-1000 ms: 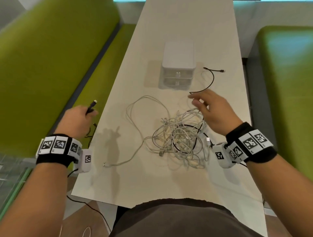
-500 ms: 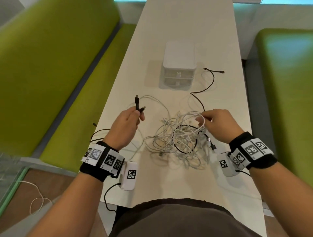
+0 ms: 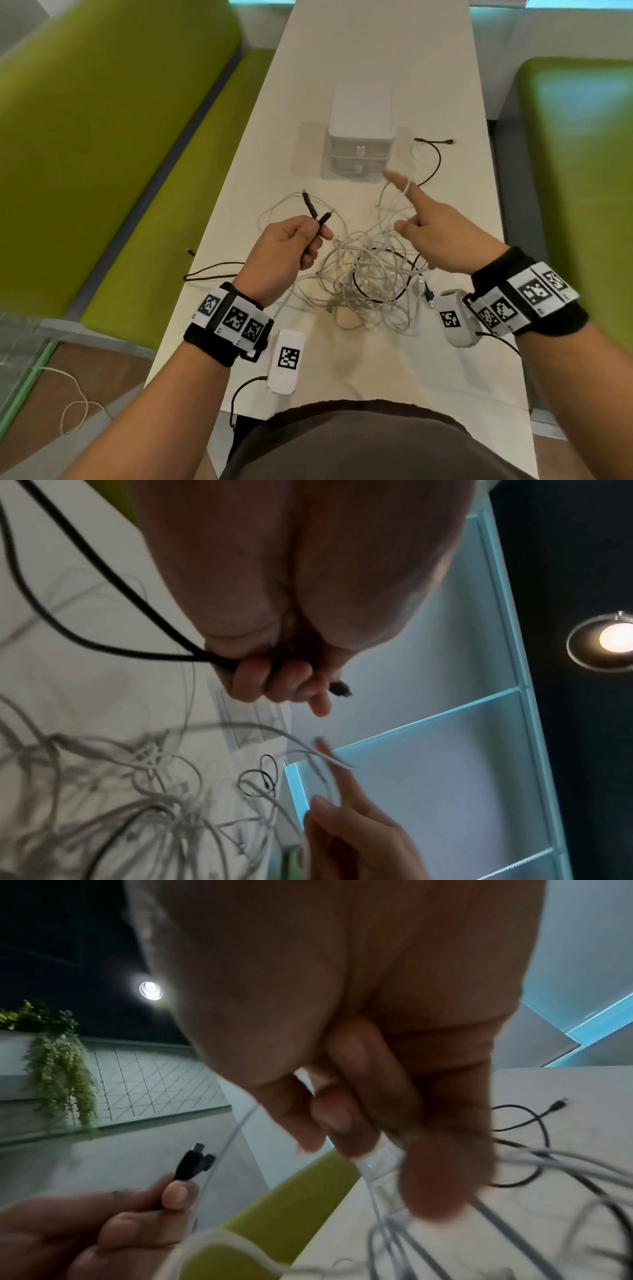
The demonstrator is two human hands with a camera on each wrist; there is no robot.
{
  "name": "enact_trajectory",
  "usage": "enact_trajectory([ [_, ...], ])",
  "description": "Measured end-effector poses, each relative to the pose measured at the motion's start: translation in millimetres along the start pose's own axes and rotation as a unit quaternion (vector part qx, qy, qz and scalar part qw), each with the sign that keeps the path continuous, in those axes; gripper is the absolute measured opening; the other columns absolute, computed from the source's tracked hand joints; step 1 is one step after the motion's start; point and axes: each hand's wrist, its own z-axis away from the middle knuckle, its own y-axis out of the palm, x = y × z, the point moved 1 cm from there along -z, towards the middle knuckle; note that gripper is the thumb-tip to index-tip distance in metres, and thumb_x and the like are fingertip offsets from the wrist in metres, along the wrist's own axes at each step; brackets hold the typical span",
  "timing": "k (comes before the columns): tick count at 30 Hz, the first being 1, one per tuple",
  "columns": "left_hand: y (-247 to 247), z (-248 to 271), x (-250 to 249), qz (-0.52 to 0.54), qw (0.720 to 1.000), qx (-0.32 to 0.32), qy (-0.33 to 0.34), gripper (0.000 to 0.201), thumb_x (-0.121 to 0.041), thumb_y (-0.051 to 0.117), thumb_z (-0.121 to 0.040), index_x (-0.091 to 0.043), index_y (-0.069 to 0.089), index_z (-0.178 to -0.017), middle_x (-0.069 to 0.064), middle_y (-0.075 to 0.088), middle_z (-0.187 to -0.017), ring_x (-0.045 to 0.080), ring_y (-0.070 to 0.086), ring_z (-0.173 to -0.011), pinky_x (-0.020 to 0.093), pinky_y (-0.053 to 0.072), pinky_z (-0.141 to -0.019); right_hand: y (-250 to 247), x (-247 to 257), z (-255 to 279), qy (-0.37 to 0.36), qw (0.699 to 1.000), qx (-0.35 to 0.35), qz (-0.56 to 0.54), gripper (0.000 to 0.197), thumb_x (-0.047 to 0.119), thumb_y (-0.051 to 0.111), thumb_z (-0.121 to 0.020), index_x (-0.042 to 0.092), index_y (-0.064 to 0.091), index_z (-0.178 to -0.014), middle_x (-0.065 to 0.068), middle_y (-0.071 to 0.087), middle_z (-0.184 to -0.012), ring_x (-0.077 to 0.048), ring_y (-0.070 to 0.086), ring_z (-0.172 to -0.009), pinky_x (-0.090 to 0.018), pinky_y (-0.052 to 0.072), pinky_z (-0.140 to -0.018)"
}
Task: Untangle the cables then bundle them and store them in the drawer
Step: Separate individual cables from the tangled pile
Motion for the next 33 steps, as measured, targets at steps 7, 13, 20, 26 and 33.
enact_trajectory([
  [7, 29.9, 10.5, -8.8, 0.022, 0.982, 0.188, 0.001, 0.023, -0.028, 0.045, -0.101, -0.009, 0.057, -0.103, 0.013, 0.068, -0.092, 0.025, 0.055, -0.070, 0.031, 0.037, -0.062, 16.2, 24.5, -4.6, -0.035, 0.997, 0.043, 0.051, 0.044, 0.031, 0.048, -0.102, 0.036, 0.036, -0.145, -0.003, 0.061, -0.060, -0.018, 0.057, -0.056, -0.035, 0.043, -0.058],
  [13, -2.3, -18.8, -7.9, 0.025, 0.997, -0.001, 0.069, 0.028, -0.029, 0.041, -0.097, -0.008, 0.058, -0.108, 0.016, 0.068, -0.114, 0.030, 0.065, -0.089, 0.031, 0.049, -0.070, 9.1, 37.0, 5.1, 0.016, 0.994, 0.094, 0.059, 0.023, 0.023, 0.051, -0.100, 0.018, 0.071, -0.090, -0.001, 0.071, -0.074, -0.014, 0.064, -0.064, -0.033, 0.053, -0.064],
  [20, 12.6, -17.1, -2.5, 0.108, 0.993, -0.035, -0.009, 0.028, -0.005, 0.043, -0.105, -0.003, 0.069, -0.096, 0.010, 0.059, -0.081, 0.017, 0.048, -0.065, 0.027, 0.040, -0.060, 27.9, 45.1, 1.8, -0.047, 0.985, -0.041, -0.158, 0.028, 0.002, 0.057, -0.094, 0.022, 0.069, -0.111, 0.005, 0.076, -0.079, -0.007, 0.062, -0.055, -0.019, 0.049, -0.058],
  [26, 27.5, -10.6, 7.5, 0.132, 0.989, -0.068, -0.015, 0.024, -0.009, 0.050, -0.105, -0.009, 0.074, -0.104, 0.016, 0.075, -0.100, 0.024, 0.065, -0.083, 0.029, 0.055, -0.076, 58.8, 43.9, -2.6, 0.001, 0.976, -0.107, -0.191, 0.009, 0.011, 0.069, -0.093, 0.019, 0.064, -0.096, 0.010, 0.073, -0.064, -0.012, 0.066, -0.050, -0.022, 0.051, -0.054],
  [33, 25.6, -6.6, 14.1, 0.183, 0.978, -0.084, -0.046, 0.024, -0.010, 0.050, -0.105, -0.002, 0.071, -0.098, 0.018, 0.073, -0.095, 0.030, 0.069, -0.093, 0.041, 0.056, -0.092, 67.5, 39.2, -0.6, -0.015, 0.980, -0.108, -0.163, 0.007, 0.023, 0.075, -0.090, 0.027, 0.078, -0.095, 0.010, 0.077, -0.083, -0.001, 0.064, -0.056, -0.026, 0.055, -0.064],
])
